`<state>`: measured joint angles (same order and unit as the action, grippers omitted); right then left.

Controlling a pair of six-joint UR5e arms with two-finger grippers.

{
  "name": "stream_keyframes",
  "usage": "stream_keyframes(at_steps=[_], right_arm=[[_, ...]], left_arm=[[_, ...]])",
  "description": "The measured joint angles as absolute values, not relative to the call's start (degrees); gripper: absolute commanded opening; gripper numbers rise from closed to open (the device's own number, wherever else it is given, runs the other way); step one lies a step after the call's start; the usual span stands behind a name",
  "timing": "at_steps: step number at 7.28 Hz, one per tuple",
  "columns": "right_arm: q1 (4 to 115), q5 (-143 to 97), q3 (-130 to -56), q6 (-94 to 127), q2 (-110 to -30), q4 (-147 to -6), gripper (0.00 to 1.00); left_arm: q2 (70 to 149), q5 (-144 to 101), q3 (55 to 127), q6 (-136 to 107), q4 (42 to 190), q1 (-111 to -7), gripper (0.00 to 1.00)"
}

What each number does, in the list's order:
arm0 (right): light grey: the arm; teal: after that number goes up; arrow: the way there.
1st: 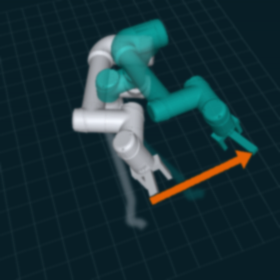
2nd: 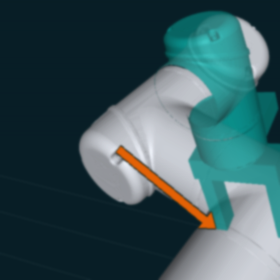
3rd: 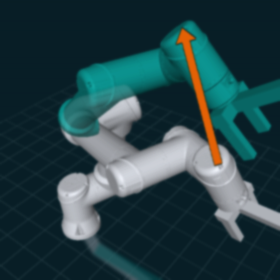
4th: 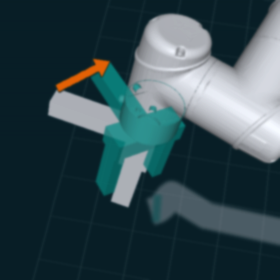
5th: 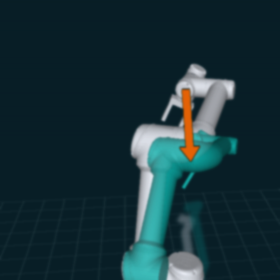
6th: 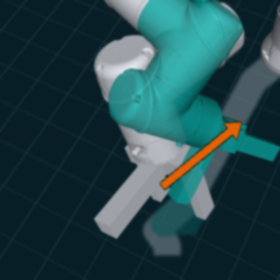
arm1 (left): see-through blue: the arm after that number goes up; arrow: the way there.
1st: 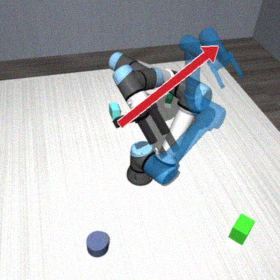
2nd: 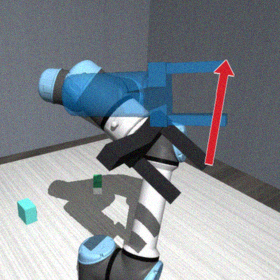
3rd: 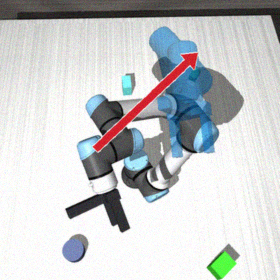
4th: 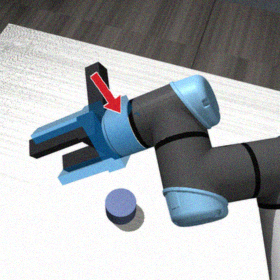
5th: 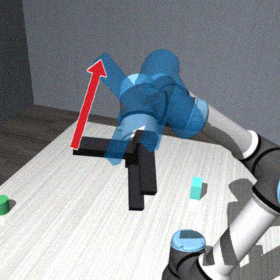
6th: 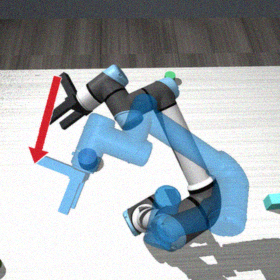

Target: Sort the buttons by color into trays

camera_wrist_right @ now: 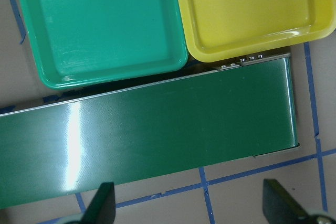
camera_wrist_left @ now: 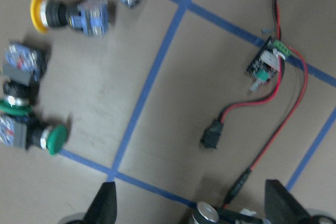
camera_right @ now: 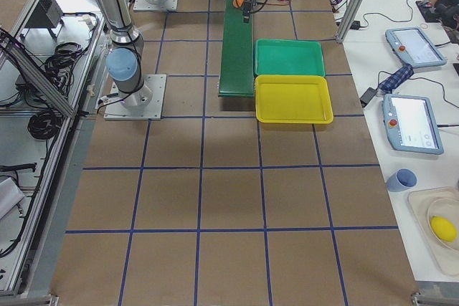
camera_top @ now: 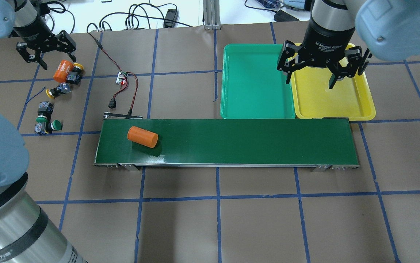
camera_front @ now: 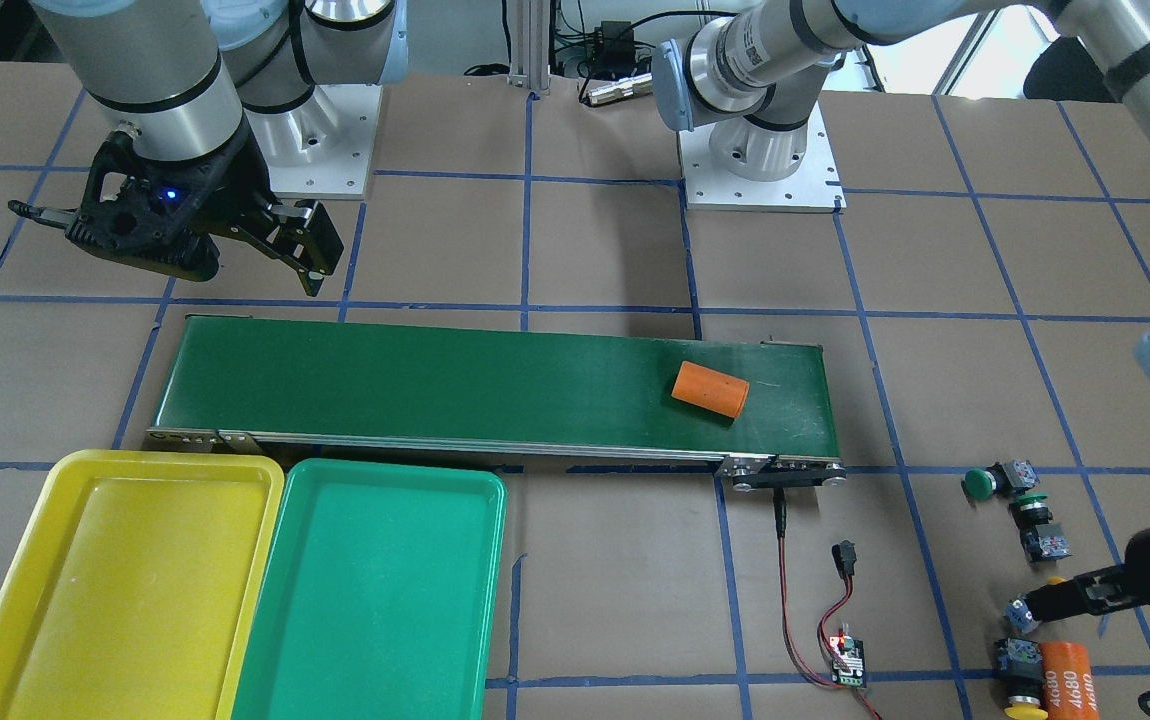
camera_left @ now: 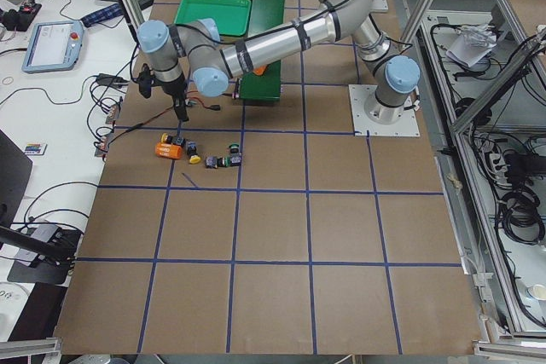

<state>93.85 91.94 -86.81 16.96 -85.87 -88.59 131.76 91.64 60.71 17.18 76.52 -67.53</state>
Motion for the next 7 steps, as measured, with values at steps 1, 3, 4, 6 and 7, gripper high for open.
stream_keyframes(at_steps=[1,3,4,6,7], right_arm=[[93.86,91.93,-86.82,16.97,-85.87,-88.59,1.0],[93.87,91.93,-86.82,17.0,-85.87,-88.6,1.0],[93.87,91.93,-86.81,16.98,-85.87,-88.6,1.0],[93.87,91.93,-86.82,16.96,-85.87,-88.59,1.0],[93.87,91.93,-86.83,16.98,-85.87,-88.59,1.0]], left_arm=[[135.08,91.76,58.85,25.79,72.99,-66.06,1.0],[139.63,90.79,57.28,36.22,69.73,-65.18,1.0],[140.96,89.6,57.11,37.8,69.55,-65.21,1.0],[142.56,88.5,56.92,40.45,69.34,-65.03,0.94],[142.77,88.43,56.53,41.14,69.34,-64.95,0.94]])
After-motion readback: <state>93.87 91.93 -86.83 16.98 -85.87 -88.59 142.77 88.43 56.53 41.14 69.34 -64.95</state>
